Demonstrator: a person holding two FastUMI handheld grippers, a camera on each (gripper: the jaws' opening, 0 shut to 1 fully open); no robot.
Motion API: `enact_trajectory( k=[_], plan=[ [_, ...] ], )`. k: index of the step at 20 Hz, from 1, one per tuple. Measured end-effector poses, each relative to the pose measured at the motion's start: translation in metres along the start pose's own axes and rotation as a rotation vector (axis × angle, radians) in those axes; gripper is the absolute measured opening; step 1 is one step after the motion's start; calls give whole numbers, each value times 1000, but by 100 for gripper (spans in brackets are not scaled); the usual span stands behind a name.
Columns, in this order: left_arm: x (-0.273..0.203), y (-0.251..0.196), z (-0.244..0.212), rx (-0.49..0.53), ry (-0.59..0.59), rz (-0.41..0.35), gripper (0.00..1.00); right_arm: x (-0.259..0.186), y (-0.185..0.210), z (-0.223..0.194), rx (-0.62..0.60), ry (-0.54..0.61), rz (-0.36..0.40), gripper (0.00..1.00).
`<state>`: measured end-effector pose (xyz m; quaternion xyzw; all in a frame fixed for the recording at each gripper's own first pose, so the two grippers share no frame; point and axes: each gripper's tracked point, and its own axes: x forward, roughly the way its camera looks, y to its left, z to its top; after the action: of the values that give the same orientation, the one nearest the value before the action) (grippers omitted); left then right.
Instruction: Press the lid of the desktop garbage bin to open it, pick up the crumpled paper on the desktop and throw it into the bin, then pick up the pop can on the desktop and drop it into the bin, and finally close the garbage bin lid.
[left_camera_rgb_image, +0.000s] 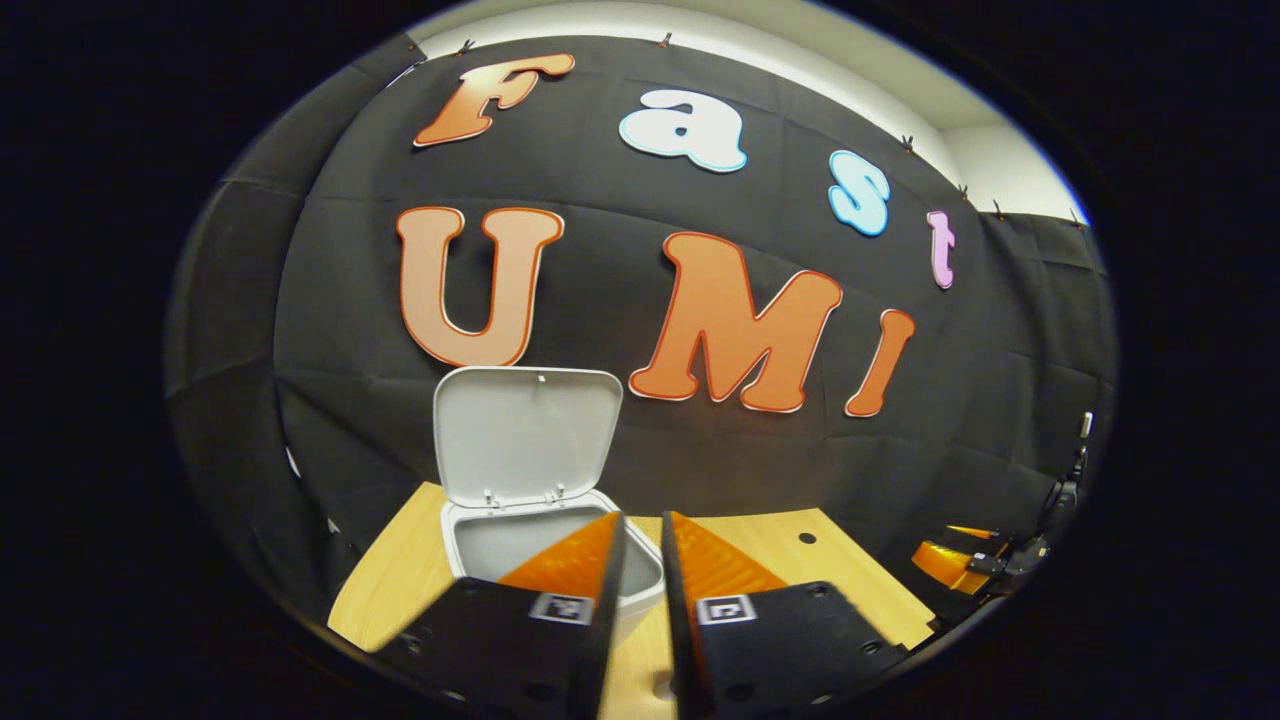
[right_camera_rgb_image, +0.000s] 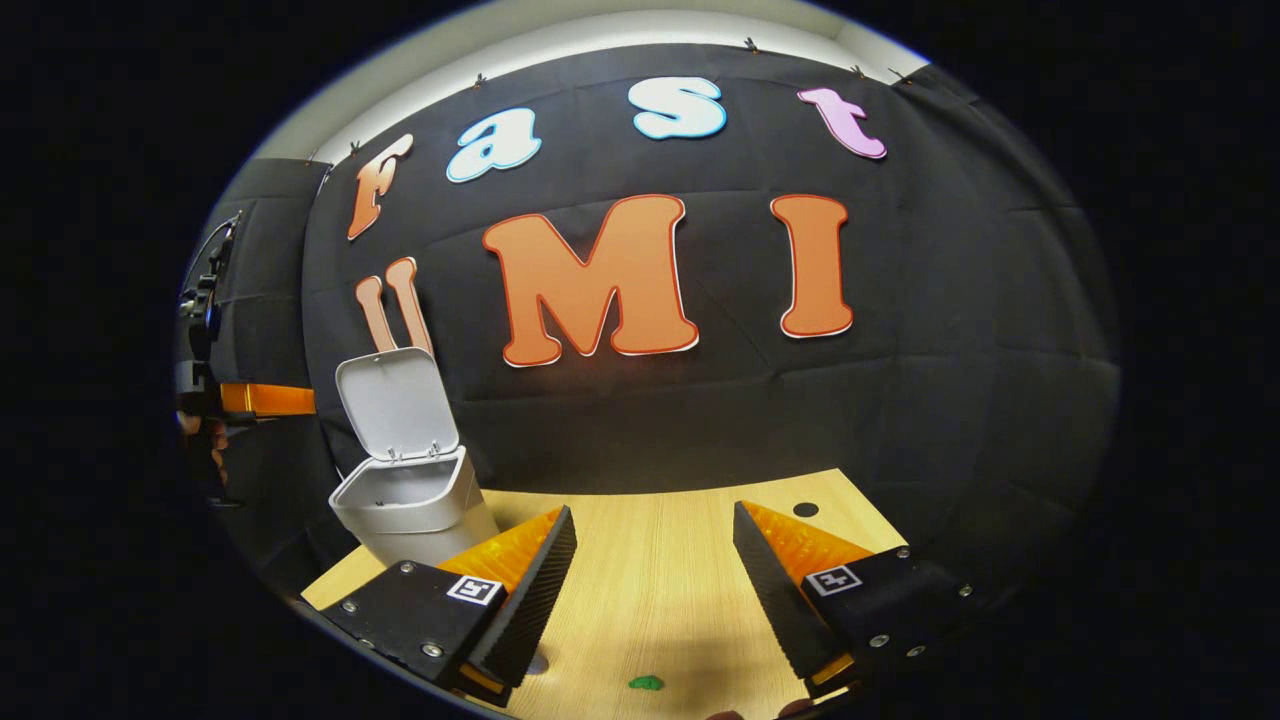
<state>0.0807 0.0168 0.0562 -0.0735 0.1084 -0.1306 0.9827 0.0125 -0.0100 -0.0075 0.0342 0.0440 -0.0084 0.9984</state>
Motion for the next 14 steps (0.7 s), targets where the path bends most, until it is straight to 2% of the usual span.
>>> enact_trajectory(
  k=[3, 5, 6, 10, 14],
  plan=[
    [0, -3, -7, 16, -2, 3, 96, 1, 3, -5, -7, 12, 8, 94],
    [1, -1, -11, 55, 0, 29, 90, 1, 4, -10, -5, 23, 13, 94],
    [3, -1, -12, 71, -5, 37, 95, 1, 4, -11, -6, 26, 14, 94],
    [5, -9, -19, 104, -6, 18, 95, 4, -2, -21, -9, 48, -1, 94],
    [10, -11, -35, 124, 11, 8, 94, 5, -3, -50, -17, 114, 8, 94]
  ],
)
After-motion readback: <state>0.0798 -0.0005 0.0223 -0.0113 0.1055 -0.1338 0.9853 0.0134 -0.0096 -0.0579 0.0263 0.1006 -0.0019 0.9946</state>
